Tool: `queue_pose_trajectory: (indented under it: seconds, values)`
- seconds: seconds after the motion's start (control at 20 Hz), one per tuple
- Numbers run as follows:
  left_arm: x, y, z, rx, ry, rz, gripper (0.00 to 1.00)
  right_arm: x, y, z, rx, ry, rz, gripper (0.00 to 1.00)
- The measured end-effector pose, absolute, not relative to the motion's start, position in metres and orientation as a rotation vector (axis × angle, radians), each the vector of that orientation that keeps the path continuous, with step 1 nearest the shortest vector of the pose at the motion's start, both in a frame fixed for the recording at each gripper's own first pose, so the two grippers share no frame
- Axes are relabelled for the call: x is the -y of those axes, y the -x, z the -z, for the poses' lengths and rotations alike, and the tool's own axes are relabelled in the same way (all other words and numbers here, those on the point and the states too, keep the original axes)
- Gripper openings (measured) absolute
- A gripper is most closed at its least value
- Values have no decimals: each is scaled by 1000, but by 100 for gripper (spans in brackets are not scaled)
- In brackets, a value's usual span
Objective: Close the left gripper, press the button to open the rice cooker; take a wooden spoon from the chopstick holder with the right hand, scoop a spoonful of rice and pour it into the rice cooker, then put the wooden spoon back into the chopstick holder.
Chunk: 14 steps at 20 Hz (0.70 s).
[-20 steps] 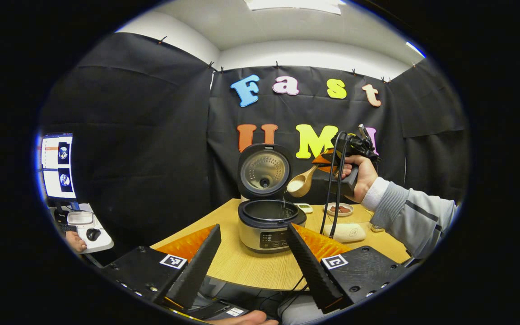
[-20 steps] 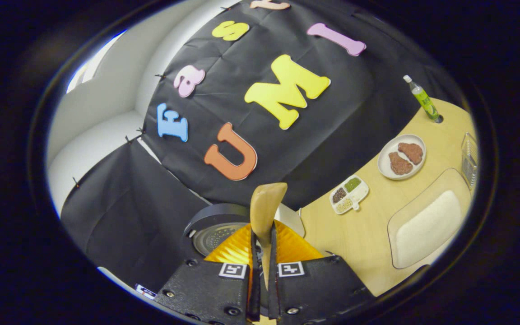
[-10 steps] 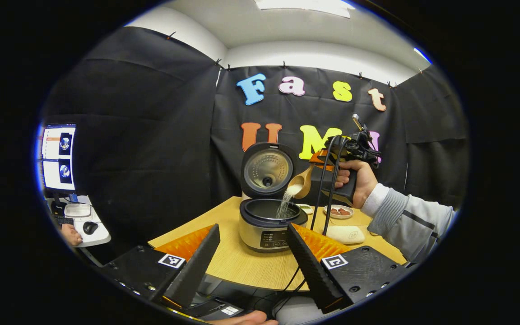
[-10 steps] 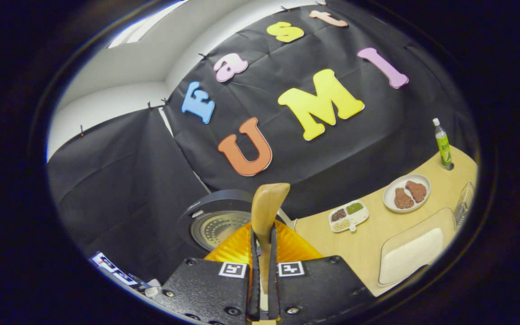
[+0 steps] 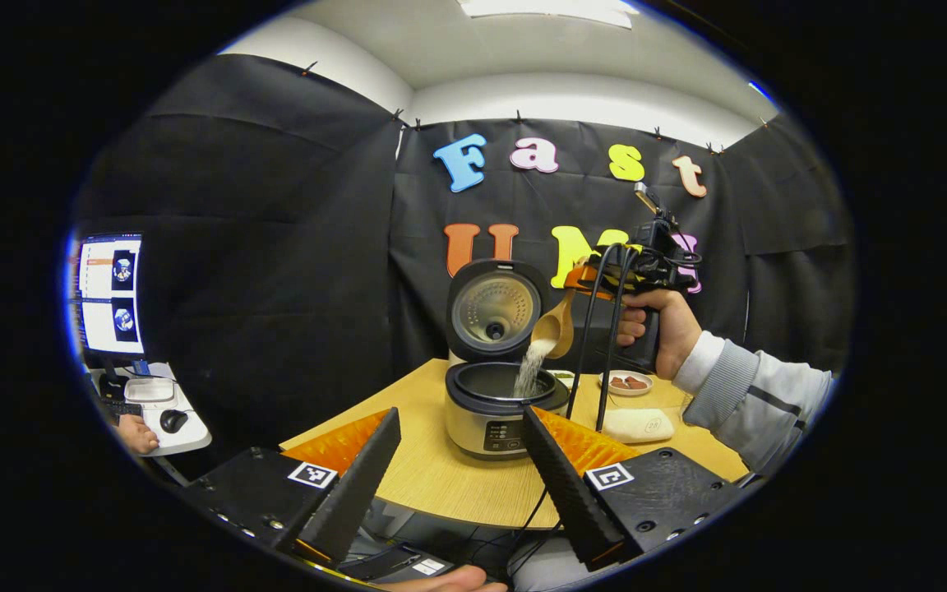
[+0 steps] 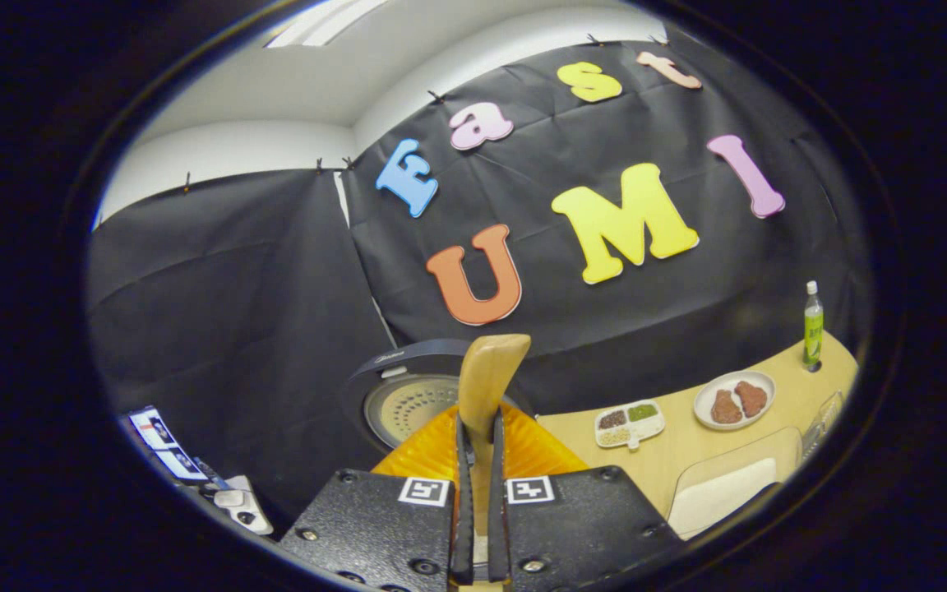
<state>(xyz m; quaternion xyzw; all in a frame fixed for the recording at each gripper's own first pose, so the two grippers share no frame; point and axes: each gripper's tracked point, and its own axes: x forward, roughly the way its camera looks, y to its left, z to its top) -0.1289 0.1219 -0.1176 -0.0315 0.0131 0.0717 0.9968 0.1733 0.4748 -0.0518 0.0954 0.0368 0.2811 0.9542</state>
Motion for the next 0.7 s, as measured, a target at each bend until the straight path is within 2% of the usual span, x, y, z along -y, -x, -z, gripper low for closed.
queue_pose_trajectory:
  seconds: [0.15, 0.2, 0.7]
  values:
    - [-119, 131, 115, -14, 69, -133, 95, -484, -168, 51, -35, -110, -576, 10]
    - [-117, 129, 115, -16, 70, -128, 95, -488, -166, 55, -37, -94, -581, 12]
    - [-108, 132, 117, -42, 14, -97, 95, -524, -155, 89, 6, 236, -624, 12]
